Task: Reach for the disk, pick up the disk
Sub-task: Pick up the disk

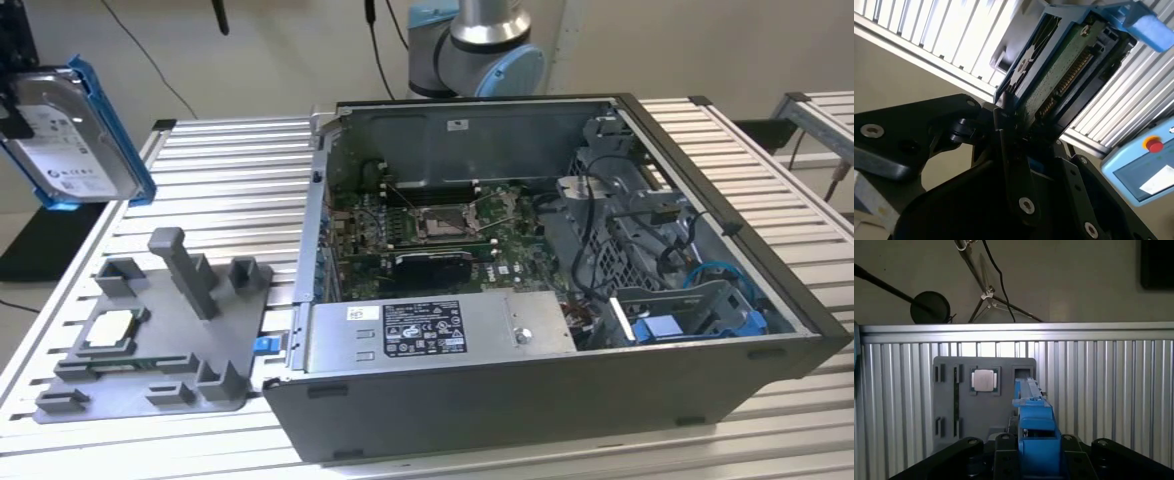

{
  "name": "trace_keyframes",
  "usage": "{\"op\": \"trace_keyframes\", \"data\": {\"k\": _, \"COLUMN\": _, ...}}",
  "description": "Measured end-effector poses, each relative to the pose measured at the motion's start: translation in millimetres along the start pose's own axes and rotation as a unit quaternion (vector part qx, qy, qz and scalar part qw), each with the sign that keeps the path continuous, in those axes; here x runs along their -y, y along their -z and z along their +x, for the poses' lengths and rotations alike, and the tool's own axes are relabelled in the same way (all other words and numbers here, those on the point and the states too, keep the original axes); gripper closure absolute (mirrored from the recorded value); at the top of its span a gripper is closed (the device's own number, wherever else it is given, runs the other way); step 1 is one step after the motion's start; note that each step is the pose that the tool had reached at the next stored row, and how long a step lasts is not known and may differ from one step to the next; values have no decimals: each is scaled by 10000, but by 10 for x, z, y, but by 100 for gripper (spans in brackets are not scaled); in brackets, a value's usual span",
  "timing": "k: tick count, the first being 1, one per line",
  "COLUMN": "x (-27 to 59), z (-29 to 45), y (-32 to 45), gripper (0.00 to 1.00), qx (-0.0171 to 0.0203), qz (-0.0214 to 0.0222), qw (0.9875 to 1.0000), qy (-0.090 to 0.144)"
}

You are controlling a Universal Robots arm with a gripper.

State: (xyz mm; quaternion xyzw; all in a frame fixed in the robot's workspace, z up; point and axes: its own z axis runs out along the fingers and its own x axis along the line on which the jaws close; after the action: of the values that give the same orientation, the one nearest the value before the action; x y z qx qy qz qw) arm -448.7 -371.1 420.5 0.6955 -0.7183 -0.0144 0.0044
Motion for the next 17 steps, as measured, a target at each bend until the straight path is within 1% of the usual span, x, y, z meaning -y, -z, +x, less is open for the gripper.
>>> {"op": "trace_keyframes", "data": {"k": 10, "x": -5, "z": -3, "y": 197, "gripper": 100, "qx": 0, "qz": 0, "qw": 10000, "qy": 3}}
{"op": "trace_keyframes", "data": {"k": 17, "x": -9, "z": -5, "y": 351, "gripper": 100, "qx": 0, "qz": 0, "qw": 10000, "qy": 4}}
